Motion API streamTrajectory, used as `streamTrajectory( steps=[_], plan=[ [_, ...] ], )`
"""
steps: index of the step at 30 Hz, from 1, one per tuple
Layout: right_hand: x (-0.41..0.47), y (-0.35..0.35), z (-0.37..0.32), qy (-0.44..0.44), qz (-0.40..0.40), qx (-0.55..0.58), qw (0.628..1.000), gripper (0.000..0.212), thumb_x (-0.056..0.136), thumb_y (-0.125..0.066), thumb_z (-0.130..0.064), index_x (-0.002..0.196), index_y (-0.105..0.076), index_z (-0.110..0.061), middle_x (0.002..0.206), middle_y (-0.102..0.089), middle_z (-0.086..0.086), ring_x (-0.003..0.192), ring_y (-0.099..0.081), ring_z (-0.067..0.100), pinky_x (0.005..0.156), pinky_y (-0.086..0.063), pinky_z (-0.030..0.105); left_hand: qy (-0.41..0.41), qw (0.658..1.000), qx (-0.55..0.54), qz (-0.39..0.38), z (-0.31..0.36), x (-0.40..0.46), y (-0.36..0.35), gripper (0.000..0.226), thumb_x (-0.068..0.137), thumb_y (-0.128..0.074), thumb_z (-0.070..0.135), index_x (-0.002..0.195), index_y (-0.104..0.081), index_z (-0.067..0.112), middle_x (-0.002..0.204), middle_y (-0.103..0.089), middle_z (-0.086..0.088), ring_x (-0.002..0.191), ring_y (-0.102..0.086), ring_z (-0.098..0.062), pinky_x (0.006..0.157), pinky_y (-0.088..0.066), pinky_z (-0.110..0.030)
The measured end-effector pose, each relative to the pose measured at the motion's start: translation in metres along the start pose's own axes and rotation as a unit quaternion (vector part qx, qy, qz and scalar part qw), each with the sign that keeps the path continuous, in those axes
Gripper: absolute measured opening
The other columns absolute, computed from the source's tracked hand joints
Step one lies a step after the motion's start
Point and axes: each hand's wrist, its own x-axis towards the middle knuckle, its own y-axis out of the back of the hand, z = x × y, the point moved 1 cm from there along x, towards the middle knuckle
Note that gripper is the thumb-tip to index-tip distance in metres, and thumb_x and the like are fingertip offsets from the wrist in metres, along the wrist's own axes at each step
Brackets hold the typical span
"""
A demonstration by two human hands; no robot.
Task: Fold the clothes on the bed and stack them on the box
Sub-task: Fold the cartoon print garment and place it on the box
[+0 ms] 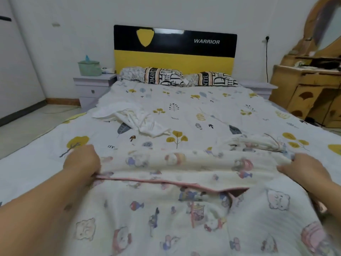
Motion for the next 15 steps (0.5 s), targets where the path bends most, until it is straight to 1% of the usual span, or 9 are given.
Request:
streamTrajectory(
  steps=[1,3,6,7,9,10,12,13,15],
  plan=[
    [0.003,-0.005,0.006,-0.022,-0.065,-0.075,0.995,0.034,0.083,-0.067,-0.035,0.091,-0.053,-0.006,0.095,-0.057,0.013,0.085,-0.049,0.026,0.065,-0.039,0.03,0.001,0.995,0.074,-0.062,0.0,-0.002,-0.002,0.028,0.092,-0.048,0.015,0.116,-0.057,0.003,0.124,-0.058,-0.014,0.115,-0.055,-0.03,0.089,-0.045,-0.034],
    [0.008,-0.02,0.022,-0.04,-0.167,-0.158,0.972,0.052,0.083,-0.06,-0.049,0.11,-0.058,-0.004,0.102,-0.06,0.009,0.089,-0.049,0.022,0.068,-0.04,0.025,-0.011,0.98,0.169,-0.102,0.003,-0.009,-0.005,0.035,0.091,-0.051,0.028,0.122,-0.053,0.01,0.13,-0.051,-0.009,0.12,-0.049,-0.026,0.093,-0.043,-0.032],
    [-0.001,-0.019,0.024,-0.059,-0.184,-0.043,0.98,0.069,0.095,-0.036,-0.055,0.117,-0.056,0.007,0.108,-0.061,0.019,0.087,-0.056,0.025,0.062,-0.041,0.028,-0.063,0.989,0.134,-0.004,0.008,-0.012,-0.005,0.041,0.096,-0.039,0.039,0.13,-0.042,0.017,0.131,-0.041,-0.009,0.123,-0.039,-0.028,0.097,-0.035,-0.038],
    [-0.007,-0.012,0.022,-0.068,-0.168,0.006,0.983,0.086,0.089,-0.027,-0.067,0.114,-0.057,0.009,0.106,-0.061,0.021,0.086,-0.058,0.028,0.063,-0.039,0.031,-0.087,0.99,0.106,0.028,0.011,-0.014,-0.007,0.043,0.097,-0.036,0.04,0.133,-0.04,0.017,0.134,-0.04,-0.009,0.125,-0.037,-0.028,0.099,-0.033,-0.039],
    [-0.008,-0.009,0.027,-0.03,-0.139,0.0,0.99,0.128,0.053,-0.011,-0.098,0.114,-0.057,0.004,0.11,-0.059,0.019,0.098,-0.057,0.032,0.075,-0.039,0.034,-0.122,0.989,0.054,0.058,0.024,-0.024,-0.011,0.05,0.098,-0.032,0.043,0.142,-0.032,0.02,0.147,-0.032,-0.008,0.136,-0.028,-0.026,0.109,-0.025,-0.042],
    [-0.013,-0.011,0.025,-0.014,-0.138,-0.004,0.99,0.128,0.052,-0.016,-0.099,0.125,-0.05,0.001,0.125,-0.054,0.018,0.113,-0.052,0.033,0.088,-0.039,0.036,-0.148,0.987,0.05,0.048,0.034,-0.033,-0.015,0.053,0.099,-0.029,0.045,0.146,-0.025,0.022,0.153,-0.022,-0.007,0.142,-0.018,-0.025,0.114,-0.018,-0.045],
    [-0.022,-0.024,0.021,0.028,-0.137,0.023,0.99,0.088,0.086,-0.039,-0.067,0.146,-0.024,-0.004,0.149,-0.033,0.018,0.134,-0.036,0.034,0.105,-0.031,0.038,-0.215,0.975,0.058,0.005,0.055,-0.063,-0.031,0.06,0.097,-0.021,0.053,0.15,-0.009,0.027,0.159,-0.002,-0.003,0.146,0.002,-0.023,0.116,-0.003,-0.05],
    [-0.024,-0.03,0.018,0.059,-0.13,0.017,0.99,0.08,0.091,-0.044,-0.054,0.149,-0.014,-0.008,0.152,-0.025,0.017,0.138,-0.029,0.033,0.108,-0.029,0.039,-0.25,0.967,0.05,-0.021,0.064,-0.08,-0.041,0.068,0.092,-0.012,0.063,0.15,-0.002,0.03,0.159,0.007,-0.001,0.145,0.011,-0.023,0.115,0.004,-0.052],
    [-0.037,-0.053,0.015,0.109,-0.136,-0.103,0.979,0.078,0.095,-0.039,-0.052,0.15,0.007,-0.023,0.158,-0.004,0.006,0.145,-0.011,0.027,0.113,-0.021,0.048,-0.302,0.949,0.031,-0.088,0.073,-0.113,-0.063,0.103,0.06,0.022,0.083,0.149,0.006,0.034,0.156,0.018,0.004,0.143,0.022,-0.022,0.111,0.016,-0.052]
  ],
)
